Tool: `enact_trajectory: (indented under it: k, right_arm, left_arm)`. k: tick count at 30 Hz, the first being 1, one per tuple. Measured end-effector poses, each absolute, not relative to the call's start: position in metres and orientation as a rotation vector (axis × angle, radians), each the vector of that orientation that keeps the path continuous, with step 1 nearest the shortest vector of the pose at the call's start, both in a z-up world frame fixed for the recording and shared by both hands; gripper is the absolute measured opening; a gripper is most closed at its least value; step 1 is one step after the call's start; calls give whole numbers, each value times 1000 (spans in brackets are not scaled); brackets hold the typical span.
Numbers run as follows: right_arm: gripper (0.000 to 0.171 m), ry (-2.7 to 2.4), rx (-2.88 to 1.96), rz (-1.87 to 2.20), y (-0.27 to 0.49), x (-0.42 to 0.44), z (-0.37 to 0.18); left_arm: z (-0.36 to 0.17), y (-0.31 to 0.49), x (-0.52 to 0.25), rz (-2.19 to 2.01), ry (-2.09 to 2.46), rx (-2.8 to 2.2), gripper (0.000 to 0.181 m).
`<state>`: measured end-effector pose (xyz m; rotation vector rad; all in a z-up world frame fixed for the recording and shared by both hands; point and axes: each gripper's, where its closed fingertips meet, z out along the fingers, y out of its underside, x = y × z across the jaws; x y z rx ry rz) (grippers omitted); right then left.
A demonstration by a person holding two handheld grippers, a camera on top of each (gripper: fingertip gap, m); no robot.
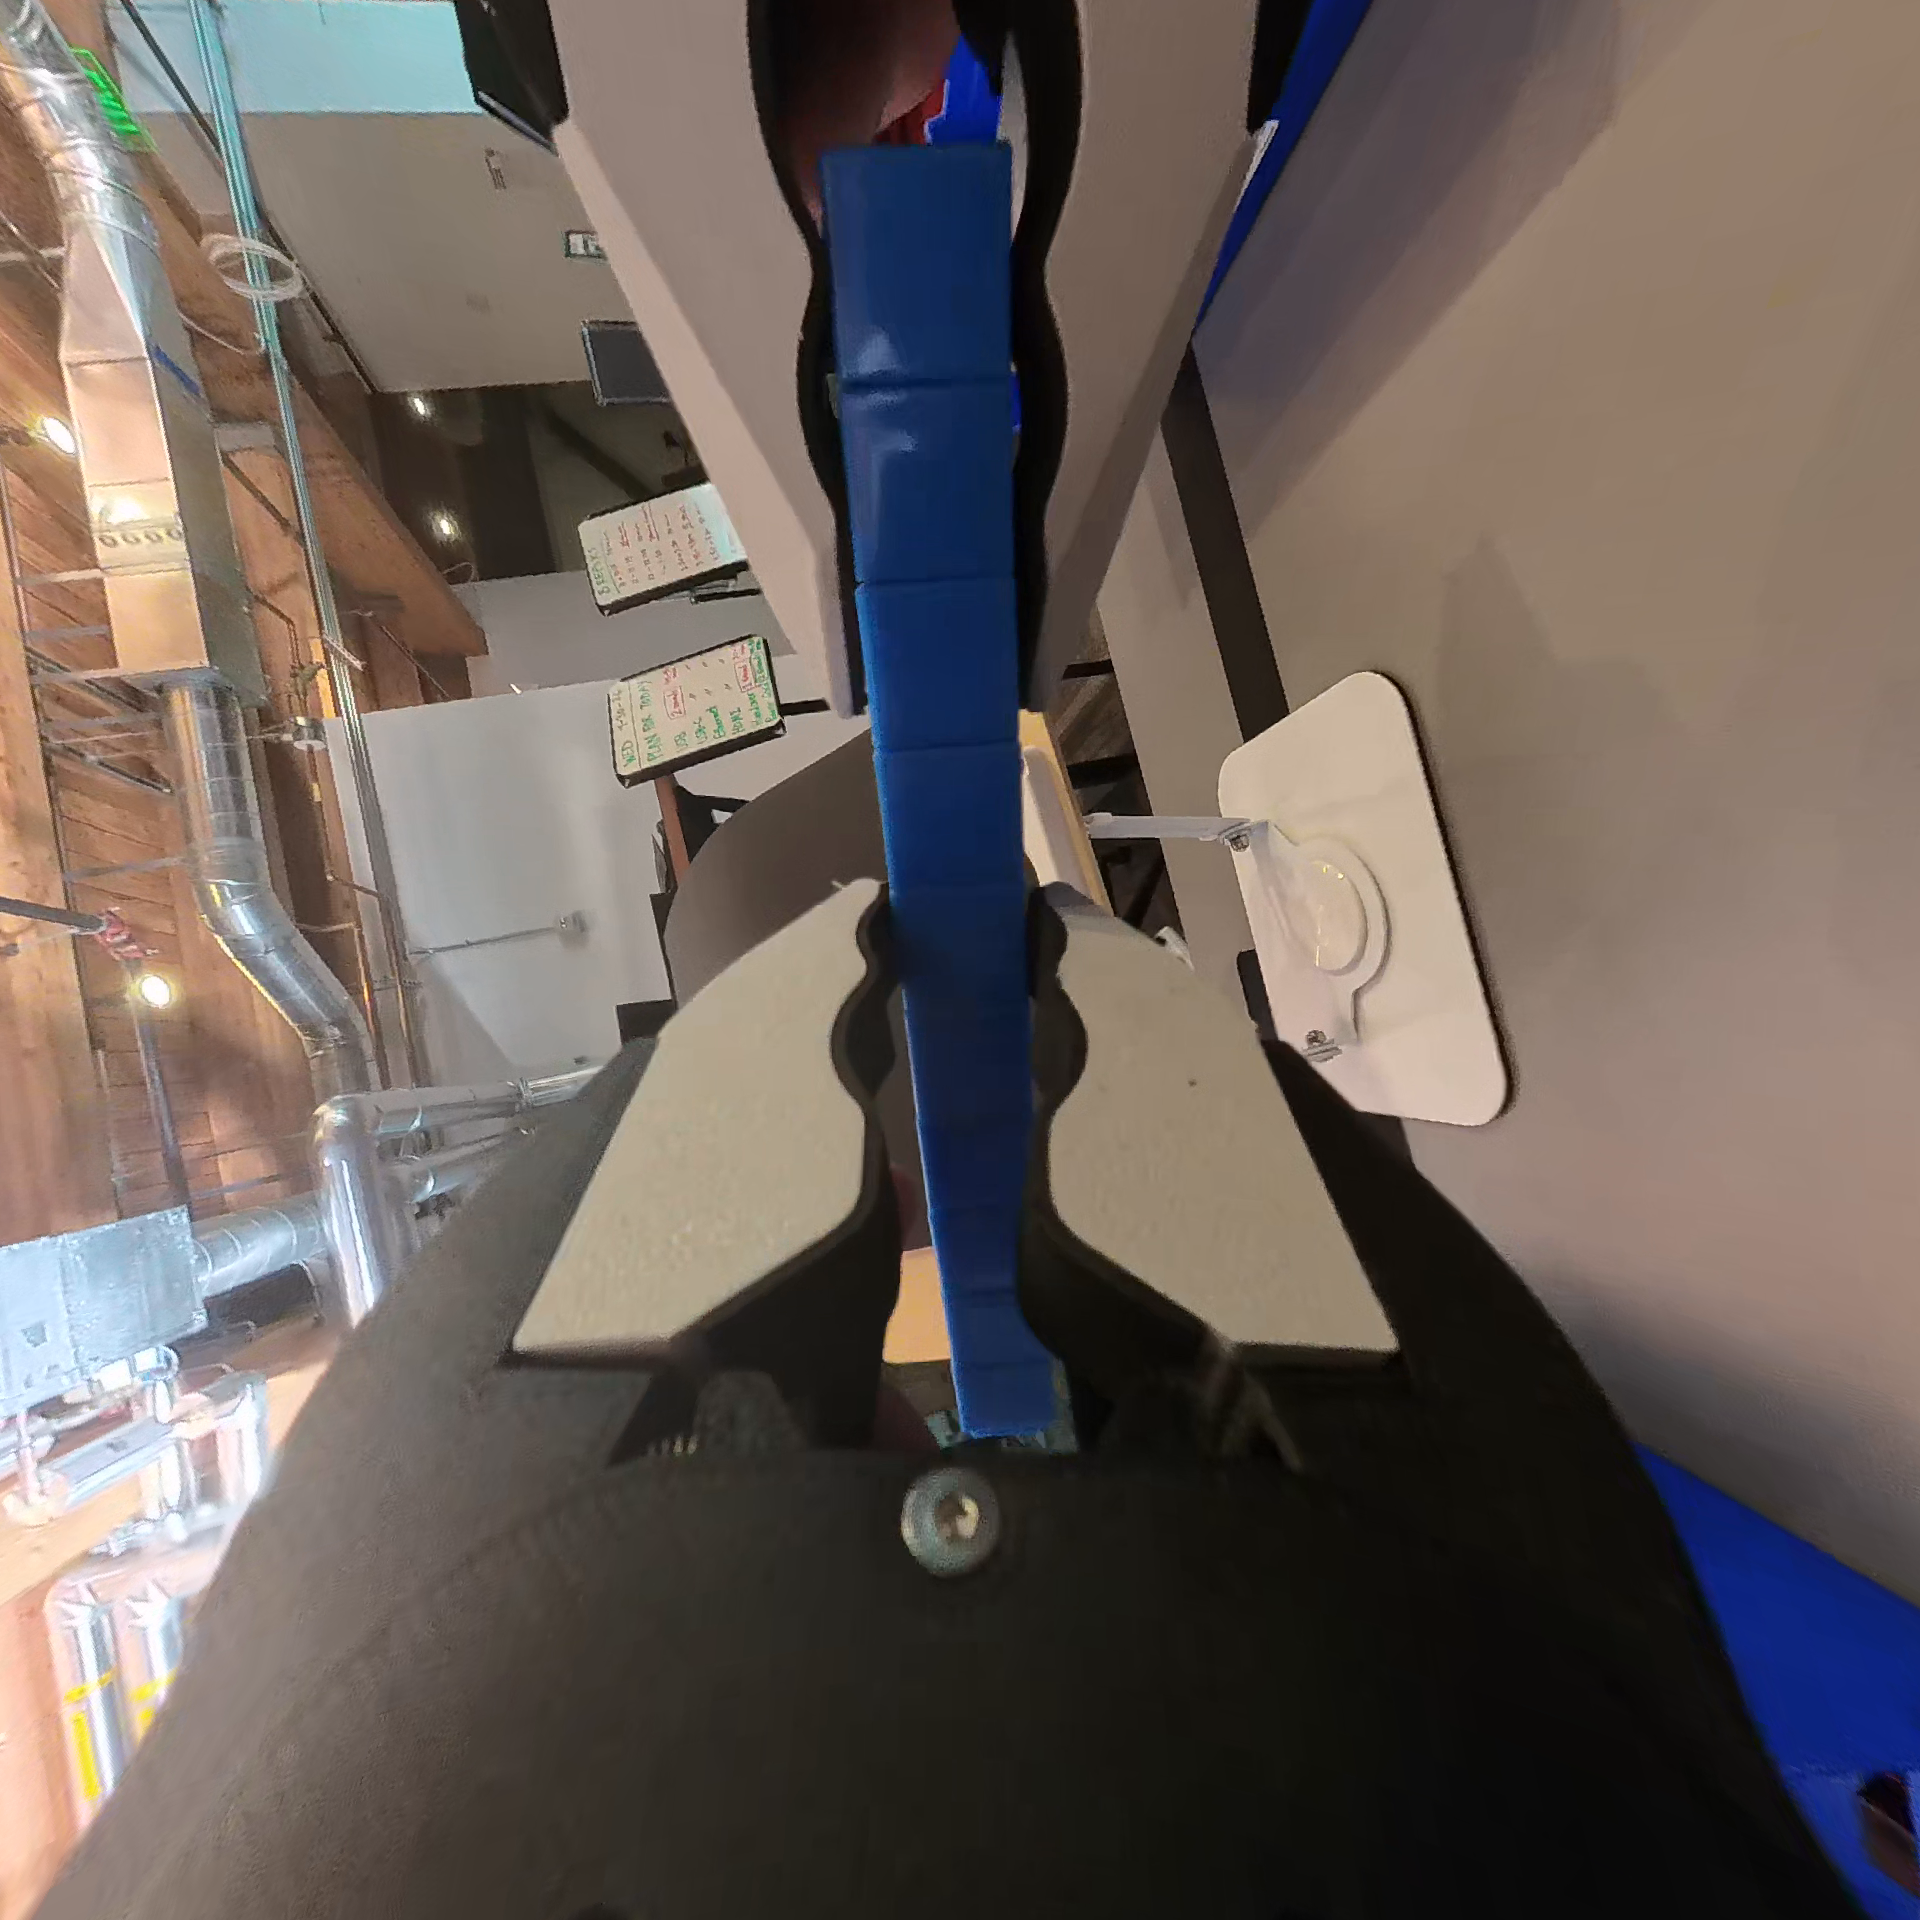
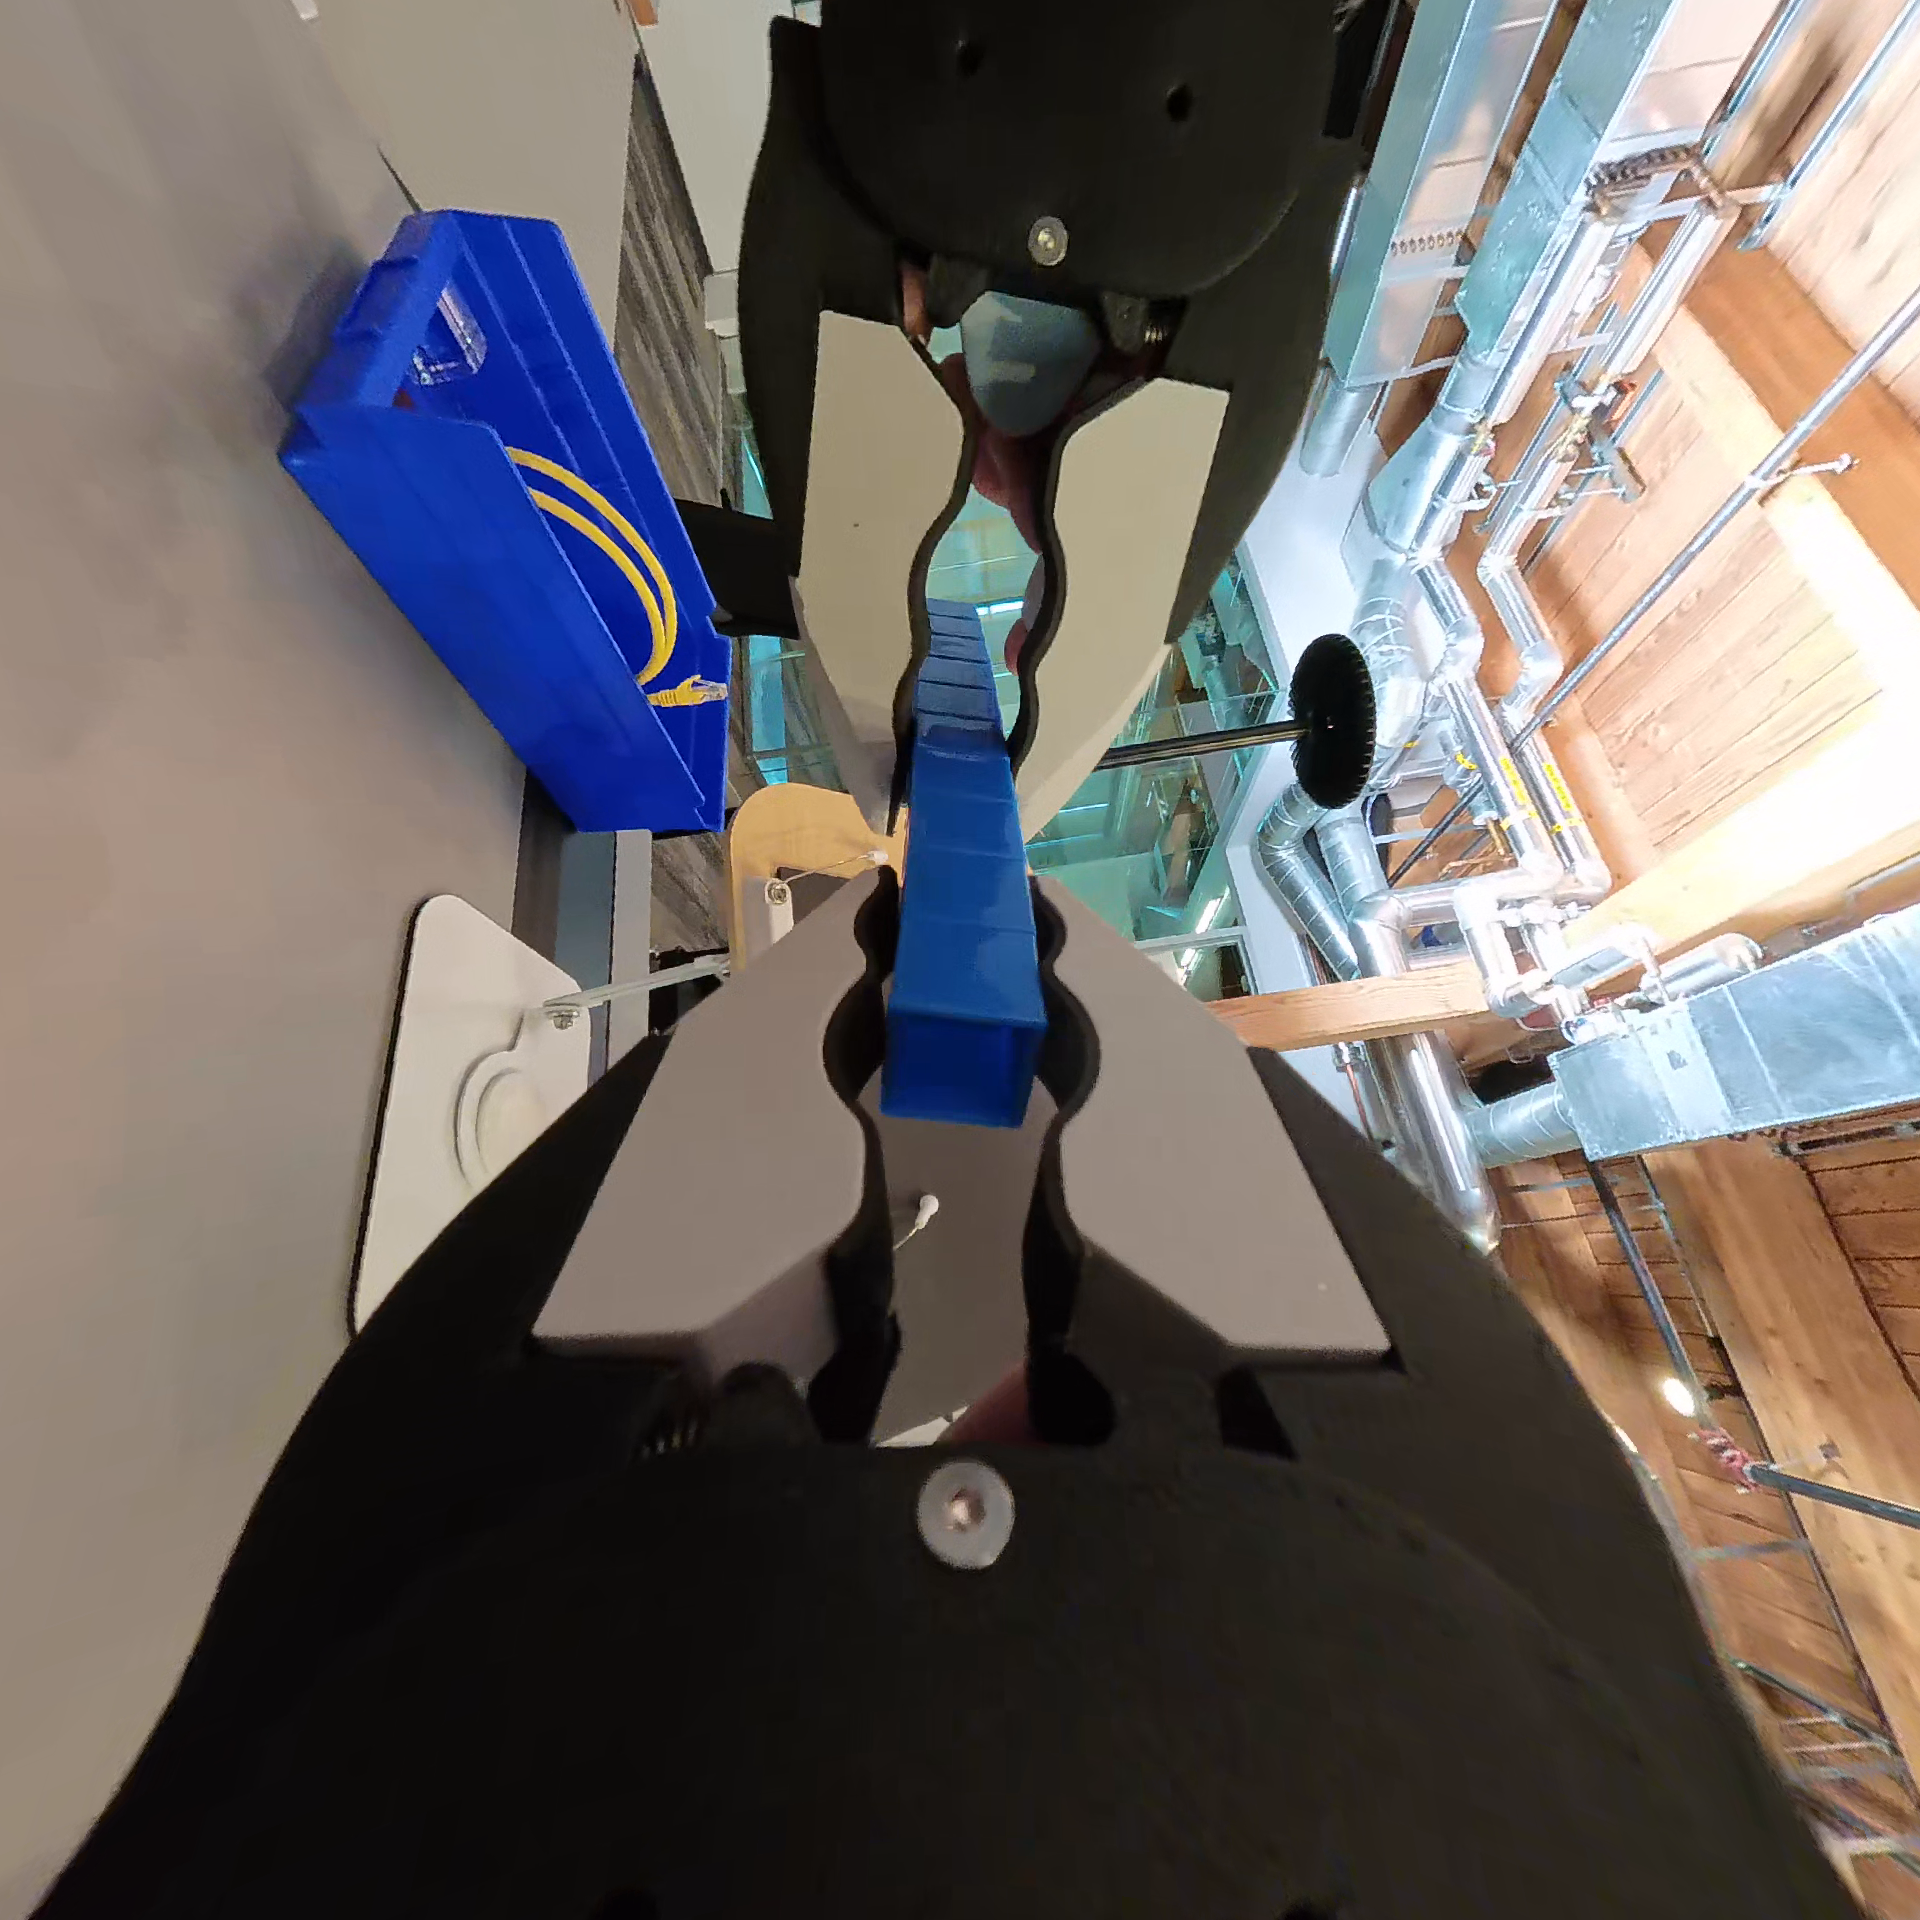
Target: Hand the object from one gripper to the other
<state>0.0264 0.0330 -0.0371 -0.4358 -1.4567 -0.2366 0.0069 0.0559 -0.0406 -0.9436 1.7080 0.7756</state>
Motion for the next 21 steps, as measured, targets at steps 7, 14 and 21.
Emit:
enact_trajectory:
  k: [7,14,21]
  right_arm:
    - [19,-1430,-515,-265,57,45,-31]
    - [20,-1398,-876,-386,139,149,-25]
    - [20,-1248,-1361,-505,203,304,-51]
  left_arm:
    - [-16,76,-9,806,1464,-1146,85]
    - [-10,76,-28,901,1315,-1129,58]
    - [-38,84,-48,914,1227,-1245,51]
